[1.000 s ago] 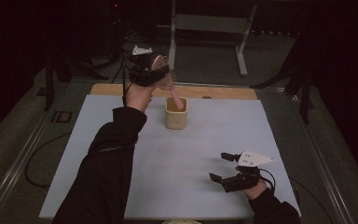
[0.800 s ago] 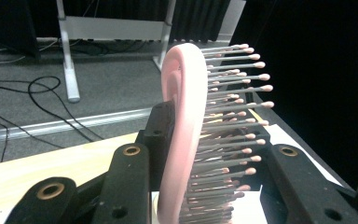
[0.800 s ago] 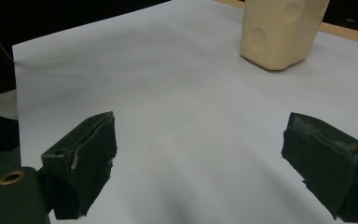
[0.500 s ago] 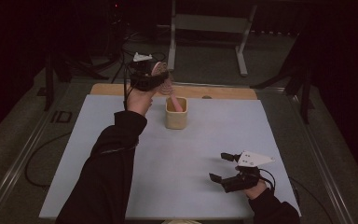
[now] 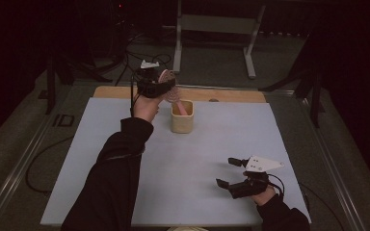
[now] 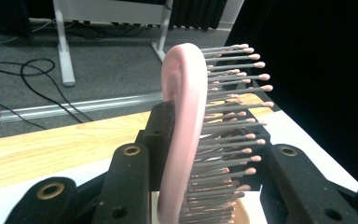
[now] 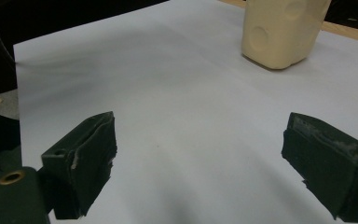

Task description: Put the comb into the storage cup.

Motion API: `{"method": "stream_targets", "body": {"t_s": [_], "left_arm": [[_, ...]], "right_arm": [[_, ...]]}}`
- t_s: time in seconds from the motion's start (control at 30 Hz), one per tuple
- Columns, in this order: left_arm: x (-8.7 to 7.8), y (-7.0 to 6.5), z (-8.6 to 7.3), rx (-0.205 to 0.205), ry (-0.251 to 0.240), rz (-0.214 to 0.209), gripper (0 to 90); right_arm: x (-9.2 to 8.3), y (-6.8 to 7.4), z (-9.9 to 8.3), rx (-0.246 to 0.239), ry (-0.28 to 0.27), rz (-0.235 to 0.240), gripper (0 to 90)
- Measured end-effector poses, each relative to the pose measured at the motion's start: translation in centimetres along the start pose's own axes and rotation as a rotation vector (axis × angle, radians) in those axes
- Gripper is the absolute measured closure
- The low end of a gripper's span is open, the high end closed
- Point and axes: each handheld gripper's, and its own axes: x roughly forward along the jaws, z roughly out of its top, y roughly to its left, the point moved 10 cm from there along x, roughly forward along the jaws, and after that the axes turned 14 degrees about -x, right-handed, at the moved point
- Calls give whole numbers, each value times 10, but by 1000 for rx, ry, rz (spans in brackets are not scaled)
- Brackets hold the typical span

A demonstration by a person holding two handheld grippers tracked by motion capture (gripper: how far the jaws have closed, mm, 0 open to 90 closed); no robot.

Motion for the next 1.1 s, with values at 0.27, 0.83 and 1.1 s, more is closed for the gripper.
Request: {"method": "stream_targets", "body": {"t_s": [0.27,0.83,1.1], "left_arm": [[6,4,-7,-17,12,-4,656],[18,11,-19,-29,43,-2,656],[23,12,-24,-32,50,-4,656]], "right_arm": [[-1,0,0,4,-3,1,98],[-1,0,-1,8,2,2,97],[-1,-1,-1,6,0,2,97]]}}
